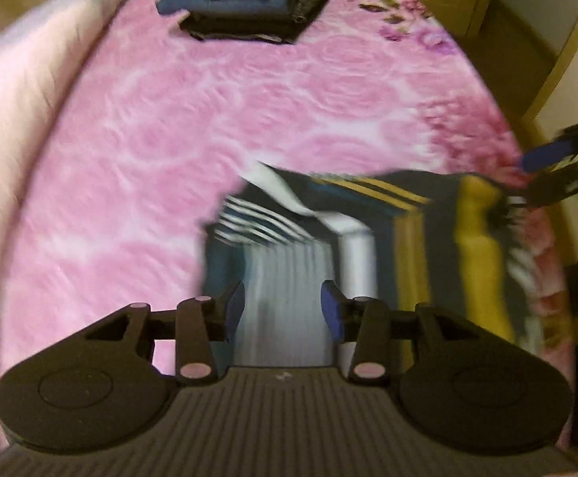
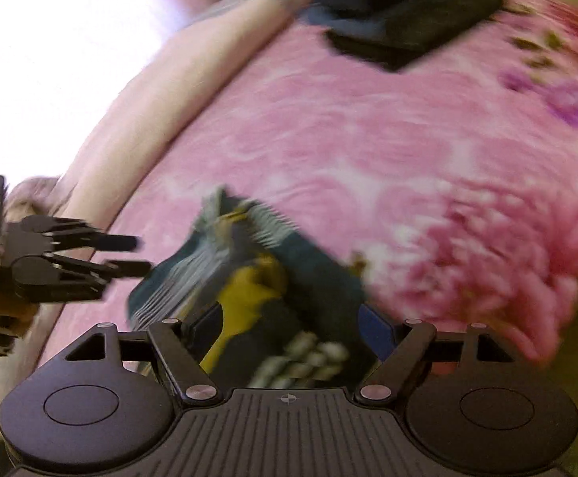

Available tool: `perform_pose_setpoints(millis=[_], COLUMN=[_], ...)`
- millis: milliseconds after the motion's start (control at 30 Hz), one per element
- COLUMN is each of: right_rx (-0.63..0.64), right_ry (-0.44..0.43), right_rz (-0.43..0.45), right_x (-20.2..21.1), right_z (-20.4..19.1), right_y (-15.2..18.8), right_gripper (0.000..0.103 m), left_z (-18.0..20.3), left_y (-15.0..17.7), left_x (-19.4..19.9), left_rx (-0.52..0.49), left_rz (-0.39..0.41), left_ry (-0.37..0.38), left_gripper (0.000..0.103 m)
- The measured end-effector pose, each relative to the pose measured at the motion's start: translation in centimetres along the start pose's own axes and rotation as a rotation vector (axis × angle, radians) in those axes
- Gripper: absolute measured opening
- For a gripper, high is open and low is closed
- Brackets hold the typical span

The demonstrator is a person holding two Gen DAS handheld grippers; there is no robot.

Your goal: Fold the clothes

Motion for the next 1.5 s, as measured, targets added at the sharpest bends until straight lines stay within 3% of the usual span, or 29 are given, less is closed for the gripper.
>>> perform_pose_setpoints(millis=[133, 233, 333, 567, 767, 800, 867, 933, 1067, 1200, 1333, 1500], right_rx=[0.073, 0.029, -0.011, -0.075, -0.171, -0.17, -0.146, -0.09, -0.035, -0.04, 0.022, -0.045], right_ry=[-0.034, -0.037, -0.061, -0.038, -0.084, -0.09, -0.078, -0.054, -0.09, -0.17, -0.094, -0.076], right_rz=[-0.079, -0.19, -0.261, -0.262, -0.247, -0.237, -0.207, -0.155, -0.057, -0.084, -0.204, -0.187], right_x=[-3.4, -5.2, -4.6, -3.6, -3.3, -2.9, -2.0, -0.9, -0.1, -2.3, -5.3, -5.0], right_z=[-0.9, 1.2, 2.8, 4.8, 5.9, 5.9, 5.6, 5.0, 3.2, 1.3, 2.2, 4.5], right_y=[1.2, 2.3, 2.5, 2.4, 2.2, 1.9, 1.0, -0.1, -2.2, -2.4, -0.3, -0.2], right_gripper=[0.078, 0.022, 0.012, 0.013, 0.019, 0.021, 0.036, 0.039, 0.039, 0.039, 0.039, 0.039], left_z=[2.3, 3.0, 3.0, 1.6, 0.6, 0.6, 0.4, 0.3, -0.4, -0.8, -1.8, -2.6], left_y=[1.3, 1.4, 0.6, -1.9, -2.2, -2.3, -2.4, -2.6, -3.3, -4.2, -4.9, -6.0], left_x=[-1.9, -3.3, -3.3, -5.6, -8.7, -8.7, -7.9, -6.8, -5.9, -7.3, -10.2, -12.1], left_rx=[0.026, 0.005, -0.011, 0.01, 0.041, 0.036, 0.023, 0.03, 0.091, 0.126, 0.138, 0.13], left_rz=[-0.029, -0.067, -0.057, -0.046, -0.107, -0.11, -0.103, -0.081, -0.034, -0.019, -0.039, -0.022], left_ry=[0.036, 0.033, 0.031, -0.013, -0.046, -0.049, -0.058, -0.062, -0.046, -0.05, -0.073, -0.06], left_gripper=[0.037, 0.037, 0.036, 0.036, 0.042, 0.041, 0.039, 0.036, 0.036, 0.036, 0.041, 0.043])
Point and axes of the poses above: each gripper's, at about its wrist camera, not at the fingertips, and x roughly against the way its jaws point, z to its right, y to its underside, the point moved 6 cm from there along -x, roughly the way its jaws point, and after that the axes turned 4 degrees about z, right-handed, at the moved point
